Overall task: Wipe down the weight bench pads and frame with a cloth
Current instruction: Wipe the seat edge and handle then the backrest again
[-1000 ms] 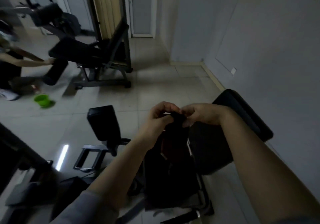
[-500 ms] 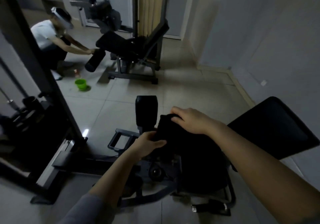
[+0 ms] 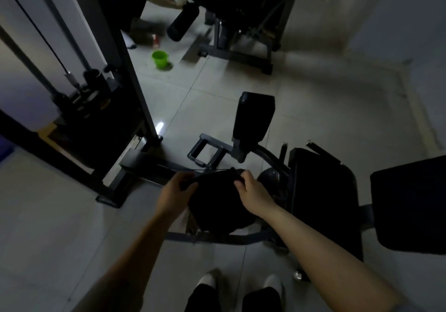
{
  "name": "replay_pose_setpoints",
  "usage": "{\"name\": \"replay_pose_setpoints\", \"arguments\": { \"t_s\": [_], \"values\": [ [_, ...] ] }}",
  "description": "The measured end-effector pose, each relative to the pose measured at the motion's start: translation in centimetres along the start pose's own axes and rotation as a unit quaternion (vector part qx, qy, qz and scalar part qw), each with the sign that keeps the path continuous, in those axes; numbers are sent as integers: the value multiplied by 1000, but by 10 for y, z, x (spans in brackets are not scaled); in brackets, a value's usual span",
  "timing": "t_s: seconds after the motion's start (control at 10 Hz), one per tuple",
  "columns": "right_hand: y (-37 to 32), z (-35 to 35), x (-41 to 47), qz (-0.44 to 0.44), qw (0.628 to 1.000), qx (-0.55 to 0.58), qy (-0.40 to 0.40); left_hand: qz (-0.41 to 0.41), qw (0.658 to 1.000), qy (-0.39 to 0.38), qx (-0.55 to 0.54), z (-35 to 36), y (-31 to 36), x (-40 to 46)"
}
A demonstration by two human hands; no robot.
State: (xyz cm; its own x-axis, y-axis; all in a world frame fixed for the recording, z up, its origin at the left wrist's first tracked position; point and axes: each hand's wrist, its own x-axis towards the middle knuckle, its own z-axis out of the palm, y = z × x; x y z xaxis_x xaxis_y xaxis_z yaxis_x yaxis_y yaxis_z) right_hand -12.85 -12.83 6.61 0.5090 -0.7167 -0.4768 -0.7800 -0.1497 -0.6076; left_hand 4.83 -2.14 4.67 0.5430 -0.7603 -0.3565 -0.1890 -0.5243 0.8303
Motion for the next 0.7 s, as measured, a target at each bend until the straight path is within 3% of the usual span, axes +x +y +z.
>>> {"name": "replay_pose_setpoints", "arguments": {
  "t_s": [0.1,0.2,0.3,0.5,0.6,0.7],
  "values": [
    [23,19,24,121,988,47,-84,-28,992,-25,120,10,-11,22],
    [33,29,29,174,971,87,-140,-18,975,-128,179,39,-27,15],
    [34,36,30,207,948,184,-155,-14,956,-158,245,61,-40,6],
    [27,41,33,166,962,202,-74,9,985,-47,166,46,-44,12],
    [24,36,28,152,974,128,-107,-3,969,-130,210,34,-46,29],
    [24,22,21,157,979,-18,-130,-38,943,-205,259,34,-37,29]
  ]
}}
